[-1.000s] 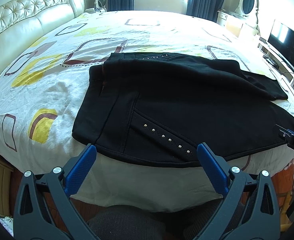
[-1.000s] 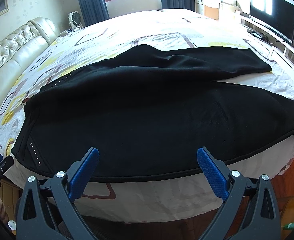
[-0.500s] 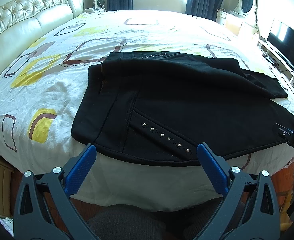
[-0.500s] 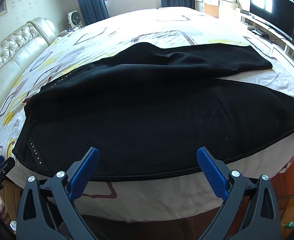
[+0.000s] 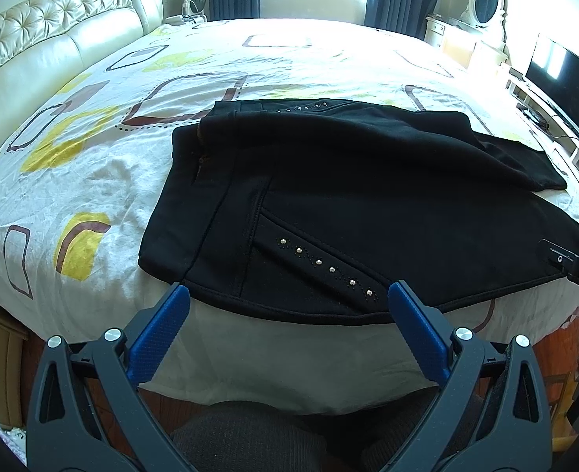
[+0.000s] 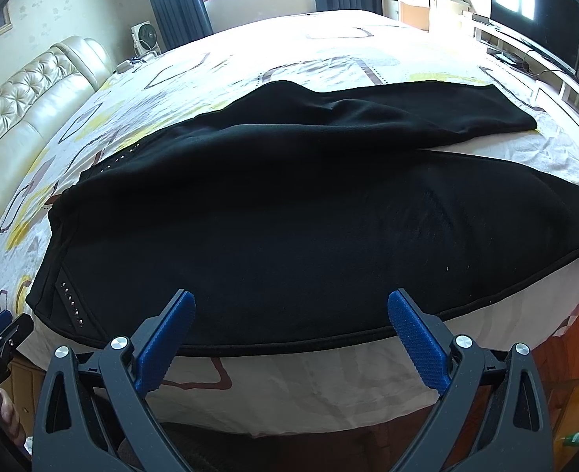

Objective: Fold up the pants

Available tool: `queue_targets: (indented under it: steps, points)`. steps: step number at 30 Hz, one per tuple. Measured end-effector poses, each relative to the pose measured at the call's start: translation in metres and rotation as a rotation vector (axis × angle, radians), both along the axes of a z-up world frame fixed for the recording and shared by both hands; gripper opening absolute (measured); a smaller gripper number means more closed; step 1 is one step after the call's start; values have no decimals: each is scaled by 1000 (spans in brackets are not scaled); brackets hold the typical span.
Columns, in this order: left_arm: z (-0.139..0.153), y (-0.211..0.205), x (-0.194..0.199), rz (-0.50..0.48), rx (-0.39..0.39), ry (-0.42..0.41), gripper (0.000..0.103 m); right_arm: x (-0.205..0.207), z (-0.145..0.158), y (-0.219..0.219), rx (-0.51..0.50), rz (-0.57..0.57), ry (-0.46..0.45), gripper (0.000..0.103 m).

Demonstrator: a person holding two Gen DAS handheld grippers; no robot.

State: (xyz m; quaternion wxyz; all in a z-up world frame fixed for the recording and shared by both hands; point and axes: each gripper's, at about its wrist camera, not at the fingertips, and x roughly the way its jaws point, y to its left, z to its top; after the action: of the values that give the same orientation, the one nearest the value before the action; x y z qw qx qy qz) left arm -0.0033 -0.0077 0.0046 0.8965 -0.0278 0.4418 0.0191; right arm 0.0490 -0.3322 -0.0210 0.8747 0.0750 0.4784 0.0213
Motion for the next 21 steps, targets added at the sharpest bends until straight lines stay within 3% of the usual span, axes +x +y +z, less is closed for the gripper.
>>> queue_targets:
  steps: [21]
  points:
    - [-3, -2, -1, -4, 0, 3, 101, 0, -2, -1, 23, -10, 19, 98]
